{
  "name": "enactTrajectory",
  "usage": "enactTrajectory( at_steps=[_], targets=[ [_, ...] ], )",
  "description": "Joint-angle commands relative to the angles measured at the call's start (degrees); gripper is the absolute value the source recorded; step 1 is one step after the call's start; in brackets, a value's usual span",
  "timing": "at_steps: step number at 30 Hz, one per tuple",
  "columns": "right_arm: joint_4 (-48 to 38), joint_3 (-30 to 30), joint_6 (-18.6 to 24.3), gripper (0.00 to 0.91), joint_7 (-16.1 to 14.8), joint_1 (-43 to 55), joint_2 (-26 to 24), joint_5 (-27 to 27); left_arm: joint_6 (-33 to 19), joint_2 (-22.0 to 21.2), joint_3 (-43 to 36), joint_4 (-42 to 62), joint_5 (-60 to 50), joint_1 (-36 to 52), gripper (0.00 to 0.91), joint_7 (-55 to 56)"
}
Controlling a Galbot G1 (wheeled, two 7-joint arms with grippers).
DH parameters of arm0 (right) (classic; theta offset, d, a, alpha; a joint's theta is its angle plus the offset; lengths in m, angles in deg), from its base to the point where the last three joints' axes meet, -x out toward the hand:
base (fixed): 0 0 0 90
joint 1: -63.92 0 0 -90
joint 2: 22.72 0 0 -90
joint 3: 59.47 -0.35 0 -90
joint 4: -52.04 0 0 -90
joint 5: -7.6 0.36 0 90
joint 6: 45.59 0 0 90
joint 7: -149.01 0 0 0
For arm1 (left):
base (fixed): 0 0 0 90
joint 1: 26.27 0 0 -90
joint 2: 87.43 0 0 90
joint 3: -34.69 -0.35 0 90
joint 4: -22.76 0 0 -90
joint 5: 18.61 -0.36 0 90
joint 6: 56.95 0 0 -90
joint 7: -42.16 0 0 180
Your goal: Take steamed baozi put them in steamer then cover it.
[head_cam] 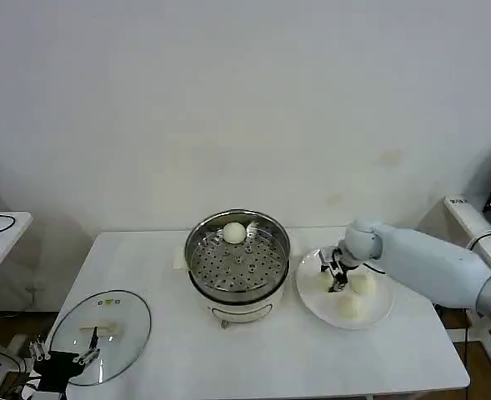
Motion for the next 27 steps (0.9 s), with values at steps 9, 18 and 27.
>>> enactTrajectory(
  at_steps=[9,18,27],
  targets=[
    [10.5,11.4,-2.7,0.675,0.3,26.3,-3.6,9.9,0.6,0.7,-1.1,-0.3,-0.1,1.2,0.907,-0.3],
    [12.2,11.5,-7.9,0.675,2.7,28.7,4.8,18.6,0.8,1.1,-1.2,0.0,-0.1,1.8,0.907,-0.4],
    [10.2,10.9,-15.1,0.675,7.3,24.9,19.9,30.4,0.9,1.0,-1.0,0.1,0.0,2.4,0.907,-0.4]
  ],
)
